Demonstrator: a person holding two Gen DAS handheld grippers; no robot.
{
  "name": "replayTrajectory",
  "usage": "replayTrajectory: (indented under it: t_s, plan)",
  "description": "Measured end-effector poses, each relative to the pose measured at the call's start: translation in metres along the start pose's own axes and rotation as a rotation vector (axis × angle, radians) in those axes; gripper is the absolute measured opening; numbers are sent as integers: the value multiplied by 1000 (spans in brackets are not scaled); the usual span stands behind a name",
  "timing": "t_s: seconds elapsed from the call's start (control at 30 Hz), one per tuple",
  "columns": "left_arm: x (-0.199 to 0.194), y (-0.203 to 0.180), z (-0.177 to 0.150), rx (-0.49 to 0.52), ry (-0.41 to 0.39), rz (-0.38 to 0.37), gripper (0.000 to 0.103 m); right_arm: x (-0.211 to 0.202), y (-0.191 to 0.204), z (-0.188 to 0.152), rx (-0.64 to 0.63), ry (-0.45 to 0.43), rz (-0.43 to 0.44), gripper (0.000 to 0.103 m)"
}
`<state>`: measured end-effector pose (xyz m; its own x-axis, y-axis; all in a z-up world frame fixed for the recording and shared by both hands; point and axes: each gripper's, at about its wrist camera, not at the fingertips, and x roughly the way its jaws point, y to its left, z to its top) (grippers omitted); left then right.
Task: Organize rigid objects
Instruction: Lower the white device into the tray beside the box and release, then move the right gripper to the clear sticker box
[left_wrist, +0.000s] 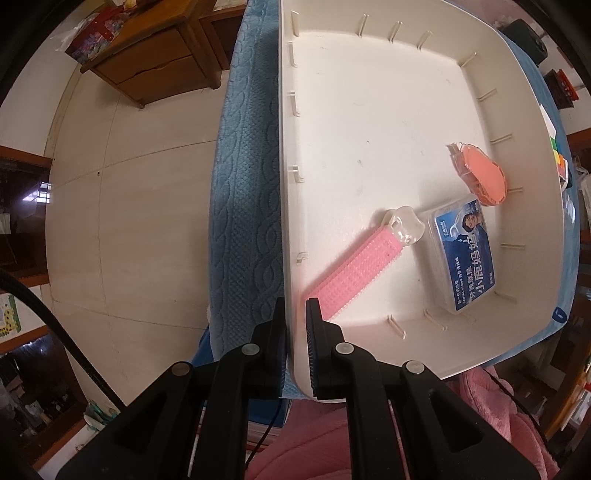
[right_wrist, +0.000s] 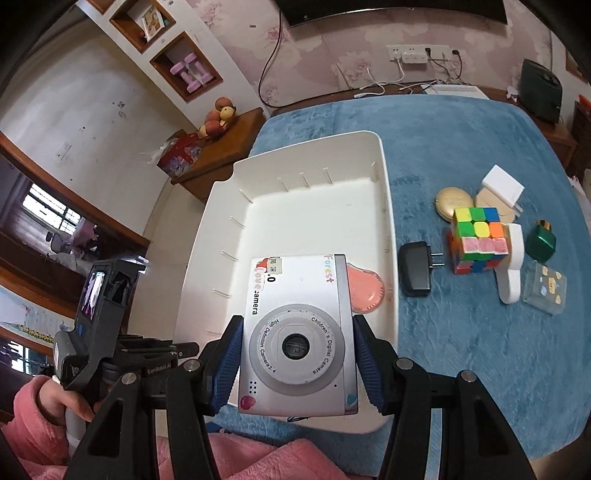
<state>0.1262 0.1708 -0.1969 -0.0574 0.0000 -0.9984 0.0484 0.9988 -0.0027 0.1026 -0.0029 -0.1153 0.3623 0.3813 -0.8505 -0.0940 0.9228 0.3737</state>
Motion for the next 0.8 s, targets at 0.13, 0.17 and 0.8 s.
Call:
replayTrajectory:
  t_s: [0.13, 0.17, 0.8]
  plan:
    - [0, -4, 2, 6, 2, 0, 9, 6, -2, 0, 15, 20, 14, 58]
    - [0, -5, 2, 6, 3, 0, 9, 6, -3, 0, 23, 17, 18, 60]
    - [-4, -6, 12, -24, 7, 9, 10, -40, -53, 7, 110, -222, -51, 73]
